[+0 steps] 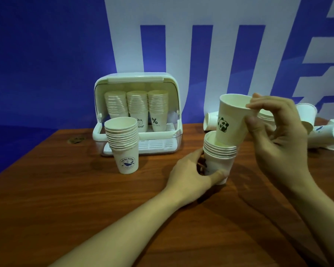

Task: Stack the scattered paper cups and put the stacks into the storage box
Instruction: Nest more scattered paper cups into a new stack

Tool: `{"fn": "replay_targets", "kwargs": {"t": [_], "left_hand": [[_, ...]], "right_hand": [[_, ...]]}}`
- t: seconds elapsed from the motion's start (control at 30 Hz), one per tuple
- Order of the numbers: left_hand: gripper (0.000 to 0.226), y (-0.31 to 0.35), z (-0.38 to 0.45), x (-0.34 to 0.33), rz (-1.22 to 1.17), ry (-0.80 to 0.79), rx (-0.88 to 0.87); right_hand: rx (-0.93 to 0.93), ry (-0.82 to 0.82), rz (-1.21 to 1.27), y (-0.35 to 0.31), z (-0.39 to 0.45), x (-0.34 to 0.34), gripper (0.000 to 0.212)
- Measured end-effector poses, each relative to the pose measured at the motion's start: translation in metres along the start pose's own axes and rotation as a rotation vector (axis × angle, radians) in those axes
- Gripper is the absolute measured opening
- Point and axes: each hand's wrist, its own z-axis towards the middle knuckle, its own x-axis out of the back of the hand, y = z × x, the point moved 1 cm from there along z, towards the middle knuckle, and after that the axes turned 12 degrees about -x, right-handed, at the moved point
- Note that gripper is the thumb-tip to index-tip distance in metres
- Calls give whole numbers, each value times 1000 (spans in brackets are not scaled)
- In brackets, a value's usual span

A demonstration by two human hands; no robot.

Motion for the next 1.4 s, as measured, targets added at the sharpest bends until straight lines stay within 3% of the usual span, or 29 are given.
{"fn": "replay_targets", "kwargs": {"t": [0.17, 0.33, 0.53, 0.63, 0.93, 1.03, 1.1, 1.17, 1.27, 1.4], "left_hand": [[63, 0, -1, 0, -6, 0, 12], [63, 2, 2, 0, 1, 12, -1], [55, -1, 0, -2, -5, 22, -18], [63, 2, 0, -1, 11, 11, -25], [61, 2, -1, 2, 8, 24, -15], [62, 7, -3, 2, -2, 36, 8], [69, 9, -5, 2, 1, 56, 16], [74, 9, -4, 2, 33, 85, 20], [66, 7, -1, 3, 68, 109, 45], [74, 3, 2, 1, 50, 100, 61]], "right_hand": [[17, 48, -3, -1, -2, -1, 19], [-62, -146, -188, 9, -2, -8, 12], [-371, -245, -195, 13, -15, -21, 56], [-476, -309, -220, 20, -15, -20, 63], [-412, -345, -348, 24, -21, -25, 60], [-543, -308, -28, 25, -31, -33, 29], [-626, -249, 240, 27, -37, -38, 33], [-636, -147, 288, 28, -32, -36, 38], [-561, 27, -127, 54, -8, -16, 40], [-621, -56, -855, 121, 31, 9, 55]]}}
